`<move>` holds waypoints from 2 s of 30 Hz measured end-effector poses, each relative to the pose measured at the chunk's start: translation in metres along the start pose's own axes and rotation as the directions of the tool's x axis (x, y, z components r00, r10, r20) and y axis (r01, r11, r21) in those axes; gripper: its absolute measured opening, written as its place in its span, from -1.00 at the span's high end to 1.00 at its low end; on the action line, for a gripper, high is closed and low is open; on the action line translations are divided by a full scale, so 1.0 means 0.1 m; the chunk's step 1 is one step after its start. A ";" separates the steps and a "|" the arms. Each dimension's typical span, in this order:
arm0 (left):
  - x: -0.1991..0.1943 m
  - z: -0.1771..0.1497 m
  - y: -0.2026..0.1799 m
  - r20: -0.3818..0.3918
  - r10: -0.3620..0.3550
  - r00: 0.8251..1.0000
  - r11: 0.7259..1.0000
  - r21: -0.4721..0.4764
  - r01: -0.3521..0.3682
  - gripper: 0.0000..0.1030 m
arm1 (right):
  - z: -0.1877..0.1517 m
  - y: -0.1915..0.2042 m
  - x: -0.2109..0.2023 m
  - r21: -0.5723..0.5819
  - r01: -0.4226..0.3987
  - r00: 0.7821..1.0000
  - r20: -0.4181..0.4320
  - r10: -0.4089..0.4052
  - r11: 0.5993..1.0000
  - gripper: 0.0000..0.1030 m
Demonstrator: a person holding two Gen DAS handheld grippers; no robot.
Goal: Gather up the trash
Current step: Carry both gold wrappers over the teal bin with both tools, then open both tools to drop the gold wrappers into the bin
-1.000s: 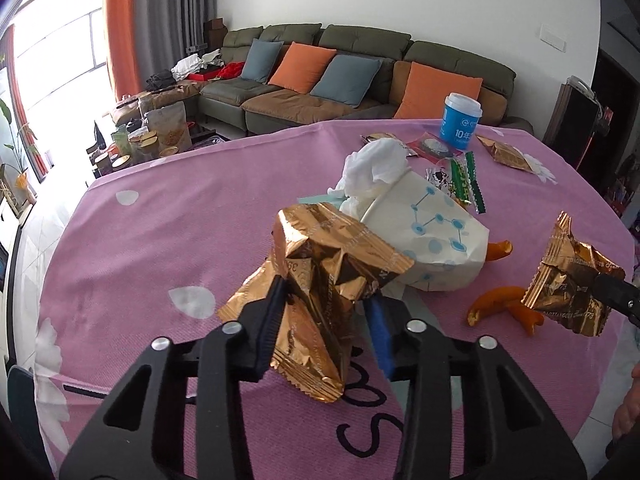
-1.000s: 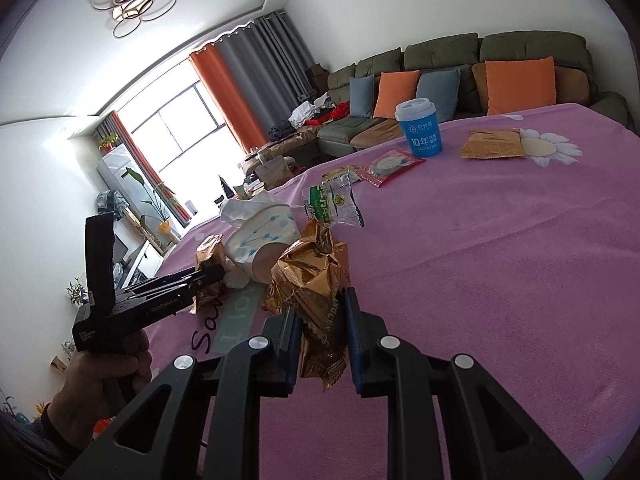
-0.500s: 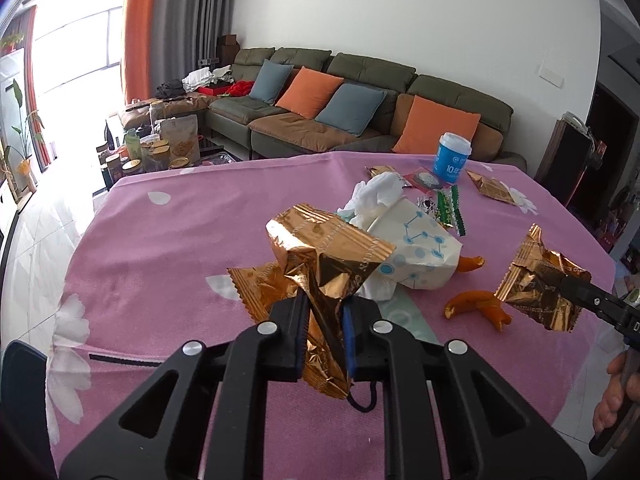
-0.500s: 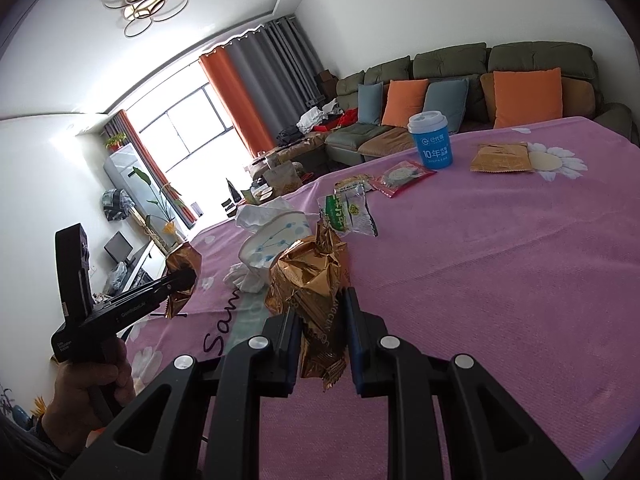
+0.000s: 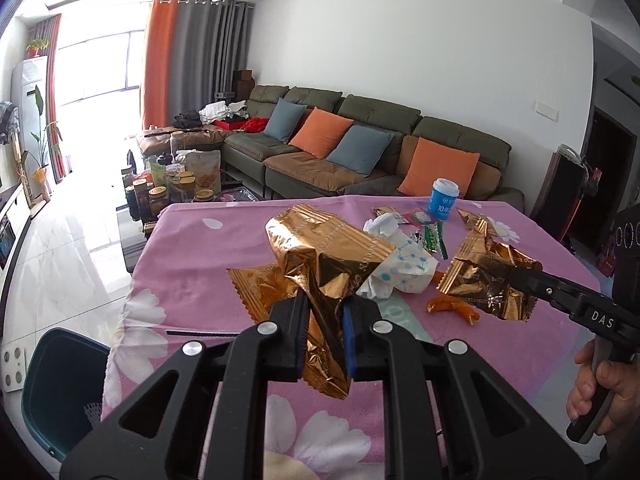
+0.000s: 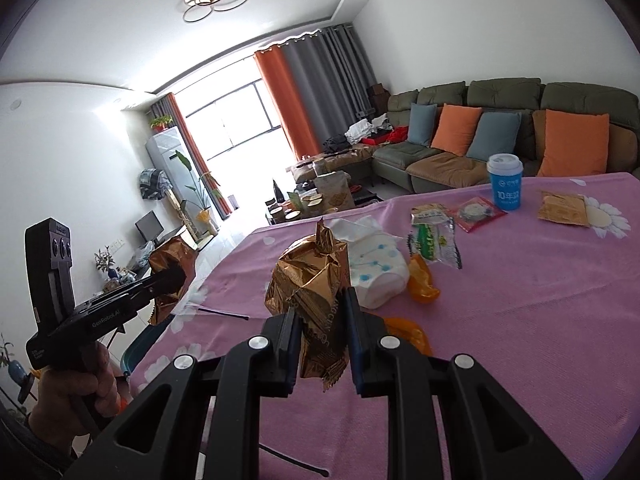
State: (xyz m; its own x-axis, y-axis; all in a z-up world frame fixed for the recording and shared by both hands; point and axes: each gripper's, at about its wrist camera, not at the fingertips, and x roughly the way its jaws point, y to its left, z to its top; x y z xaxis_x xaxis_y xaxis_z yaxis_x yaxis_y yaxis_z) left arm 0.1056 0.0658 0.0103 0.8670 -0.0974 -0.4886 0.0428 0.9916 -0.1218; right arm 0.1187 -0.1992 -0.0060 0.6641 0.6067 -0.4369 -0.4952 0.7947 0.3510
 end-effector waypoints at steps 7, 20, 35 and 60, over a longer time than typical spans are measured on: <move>-0.44 -0.09 0.22 0.044 0.056 0.997 0.998 -0.042 -0.054 0.73 | 0.10 0.48 0.14 -0.094 -0.098 0.995 -0.004 0.098 0.991 0.64; -1.23 -0.26 0.76 0.101 0.256 0.961 0.961 -0.135 -0.241 0.72 | 0.19 1.37 0.67 -0.239 -0.282 0.959 -0.095 0.267 0.929 0.64; -1.66 -0.65 1.75 0.011 0.426 0.905 0.878 -0.246 -0.410 0.72 | 0.14 2.41 1.46 -0.354 -0.433 0.893 -0.296 0.340 0.829 0.64; -0.79 -1.56 3.15 -0.248 0.359 0.900 0.778 -0.454 -0.435 0.57 | -0.51 3.45 2.86 -0.393 -0.502 0.762 -0.622 0.179 0.770 0.57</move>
State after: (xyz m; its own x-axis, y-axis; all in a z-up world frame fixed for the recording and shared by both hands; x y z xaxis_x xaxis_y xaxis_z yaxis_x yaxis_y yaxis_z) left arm -0.0264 0.3726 -0.1243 0.6728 0.2473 -0.6973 -0.5691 0.7752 -0.2741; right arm 0.1092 0.2494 -0.0515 0.0688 0.6147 -0.7857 -0.9350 0.3145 0.1641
